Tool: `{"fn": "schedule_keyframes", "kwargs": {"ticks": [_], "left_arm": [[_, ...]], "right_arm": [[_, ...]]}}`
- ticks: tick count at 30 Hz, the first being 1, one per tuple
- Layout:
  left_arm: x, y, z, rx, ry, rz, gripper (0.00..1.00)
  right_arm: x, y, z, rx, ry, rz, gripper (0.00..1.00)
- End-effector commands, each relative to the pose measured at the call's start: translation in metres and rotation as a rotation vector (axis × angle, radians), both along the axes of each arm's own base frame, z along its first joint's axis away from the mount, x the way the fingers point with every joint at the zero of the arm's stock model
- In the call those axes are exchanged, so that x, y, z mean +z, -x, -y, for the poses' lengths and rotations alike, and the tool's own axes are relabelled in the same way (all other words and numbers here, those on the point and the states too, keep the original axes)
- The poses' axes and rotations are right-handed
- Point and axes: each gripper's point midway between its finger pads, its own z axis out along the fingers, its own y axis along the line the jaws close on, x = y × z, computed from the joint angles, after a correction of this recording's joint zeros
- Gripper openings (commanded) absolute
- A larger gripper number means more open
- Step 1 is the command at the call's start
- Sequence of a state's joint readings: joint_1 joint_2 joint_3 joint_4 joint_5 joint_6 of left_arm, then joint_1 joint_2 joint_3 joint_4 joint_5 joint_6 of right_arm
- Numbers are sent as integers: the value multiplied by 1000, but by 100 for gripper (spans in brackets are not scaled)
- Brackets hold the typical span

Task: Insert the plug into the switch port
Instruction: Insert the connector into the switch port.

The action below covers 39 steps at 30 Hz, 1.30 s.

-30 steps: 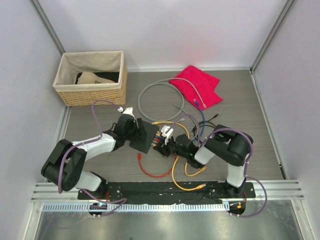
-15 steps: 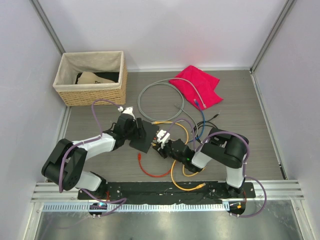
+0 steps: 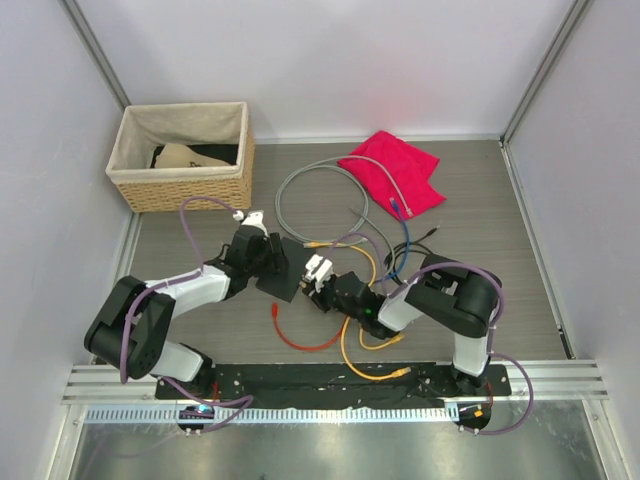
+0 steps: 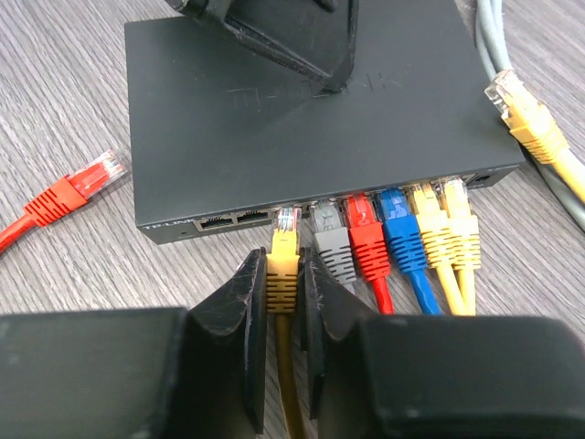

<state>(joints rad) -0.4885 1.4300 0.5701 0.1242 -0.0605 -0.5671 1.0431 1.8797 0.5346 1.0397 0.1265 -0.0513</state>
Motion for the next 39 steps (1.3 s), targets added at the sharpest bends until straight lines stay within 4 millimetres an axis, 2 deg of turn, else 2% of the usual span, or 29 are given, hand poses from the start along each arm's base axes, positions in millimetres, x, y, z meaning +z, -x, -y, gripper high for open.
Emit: {"fn": "schedule_keyframes", "kwargs": {"ticks": [1,2,3,4,5,6,7,8,9,11,12,14,15,21,26,35,39], "left_arm": [[-35,46,2,-72,-42,-196,60],[-37,44,-3,-49,-66,-195,60],[-39,44,-5,-38,-79,-198,60],[-39,43,-6,-33,-84,-199,59],[-40,42,-7,-27,-90,-204,59],[-42,43,-8,-21,-97,-212,59],[-42,42,-9,-19,-101,-215,59],[-42,42,-9,-18,-101,-217,59],[-42,41,-8,-19,-101,-215,59],[-41,41,-9,-15,-103,-214,59],[-41,41,-10,-14,-104,-213,59],[-40,41,-9,-14,-100,-207,59],[-39,40,-9,-14,-99,-205,59],[-40,40,-9,-14,-100,-209,59],[-39,40,-9,-17,-96,-205,58],[-38,40,-7,-24,-90,-202,58],[-39,41,-7,-26,-90,-207,58]], "right_arm": [[23,-2,-19,27,3,-27,23],[28,-3,-23,29,8,-34,25],[15,1,-17,31,74,-74,28],[14,2,-16,28,93,-93,29],[23,0,-21,26,91,-97,29],[12,3,-14,20,153,-137,30],[11,5,-13,16,172,-158,31],[19,2,-19,16,172,-161,31],[10,6,-12,15,231,-198,34],[17,4,-16,14,247,-208,35],[12,6,-10,6,289,-232,38],[16,3,-13,1,305,-236,42],[11,5,-7,-6,342,-254,45],[19,6,-3,-14,387,-274,52],[36,9,-3,-27,387,-309,57],[63,6,4,-29,407,-295,57],[68,2,11,-33,452,-285,50]]}}
